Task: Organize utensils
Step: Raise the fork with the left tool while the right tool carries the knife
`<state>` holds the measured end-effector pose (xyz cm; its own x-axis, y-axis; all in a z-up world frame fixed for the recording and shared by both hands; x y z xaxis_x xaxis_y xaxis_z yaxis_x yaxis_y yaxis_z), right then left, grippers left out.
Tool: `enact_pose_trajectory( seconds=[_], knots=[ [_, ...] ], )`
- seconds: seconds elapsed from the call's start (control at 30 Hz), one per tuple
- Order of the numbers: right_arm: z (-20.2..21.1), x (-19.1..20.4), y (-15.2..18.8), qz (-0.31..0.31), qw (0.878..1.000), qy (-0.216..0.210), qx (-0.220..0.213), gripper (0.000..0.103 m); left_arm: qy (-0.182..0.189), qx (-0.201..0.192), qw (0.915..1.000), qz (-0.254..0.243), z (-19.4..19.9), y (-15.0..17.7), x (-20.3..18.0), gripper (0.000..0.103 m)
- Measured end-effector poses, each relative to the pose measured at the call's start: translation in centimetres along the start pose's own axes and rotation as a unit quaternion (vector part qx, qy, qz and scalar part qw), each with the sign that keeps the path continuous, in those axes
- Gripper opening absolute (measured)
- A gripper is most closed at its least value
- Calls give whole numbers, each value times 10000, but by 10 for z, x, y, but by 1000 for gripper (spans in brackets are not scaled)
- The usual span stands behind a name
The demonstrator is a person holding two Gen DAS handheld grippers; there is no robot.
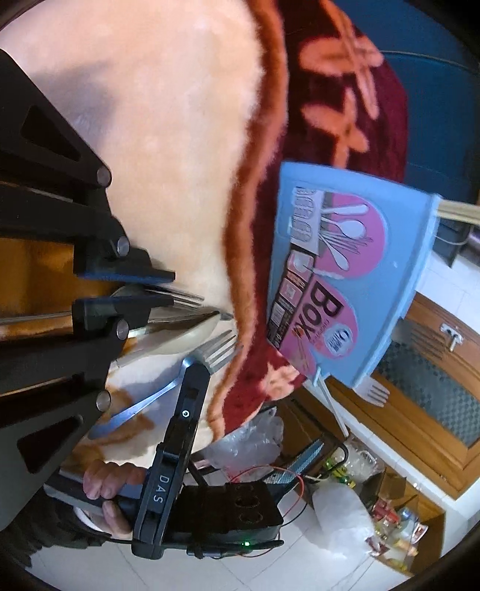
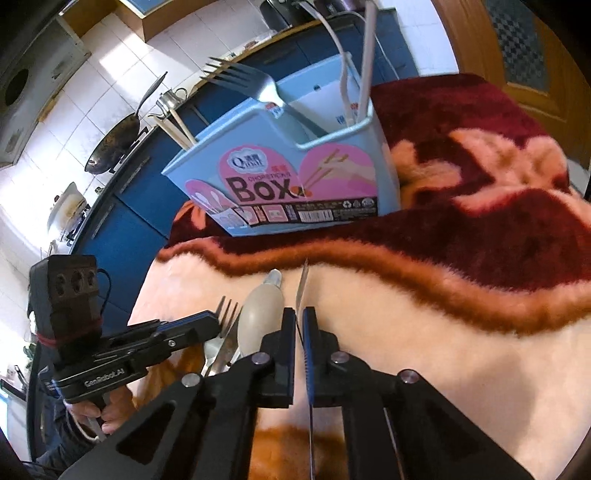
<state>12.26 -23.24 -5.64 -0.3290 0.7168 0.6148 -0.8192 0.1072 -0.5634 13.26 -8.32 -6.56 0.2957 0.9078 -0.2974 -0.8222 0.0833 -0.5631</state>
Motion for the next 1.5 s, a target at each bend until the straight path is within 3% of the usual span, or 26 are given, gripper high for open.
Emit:
enact_pose_trajectory(
  seconds=[0.17, 0.3, 0.53, 0.7, 0.9, 1.1, 1.37, 1.5],
  knots=[
    [21, 12, -5, 171, 9986, 29, -492, 4, -316, -337, 9987, -195, 17, -3, -6, 2],
    [40, 26, -10, 571, 9933, 298, -962, 3, -612, -760, 9949, -233, 36, -10, -6, 2],
    [63, 48, -14, 1139, 9764, 812, -1644, 3, -1167, -1916, 9740, -305, 88, -30, -8, 2],
    [76, 57, -16, 1334, 9662, 998, -1966, 3, -1178, -2589, 9583, -286, 120, -48, -9, 2],
    [80, 62, -16, 1425, 9613, 1078, -2096, 3, -1480, -3135, 9376, -282, 153, -75, -5, 2],
    [78, 58, -13, 1382, 9622, 1084, -2079, 3, -1858, -3721, 9090, -271, 186, -112, -5, 2],
    [79, 50, -9, 1240, 9641, 1025, -2111, 3, -2146, -4042, 8887, -291, 204, -149, -5, 2],
    [81, 49, -8, 1207, 9638, 1050, -2132, 4, -2182, -4054, 8875, -212, 198, -162, -2, 2]
  ],
)
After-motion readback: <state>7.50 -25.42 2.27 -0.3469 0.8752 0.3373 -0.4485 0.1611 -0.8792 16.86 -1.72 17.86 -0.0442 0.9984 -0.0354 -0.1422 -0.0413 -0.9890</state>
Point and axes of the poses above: each gripper's, at about its wrist camera, not at the fingertips, and z roughly against the way its jaws point, x to its left, y to its underside, the point moved 6 cm from there along -z, roughly the way its jaws point, and after that the axes turned 12 degrees about -y, right-handed, at the moved point
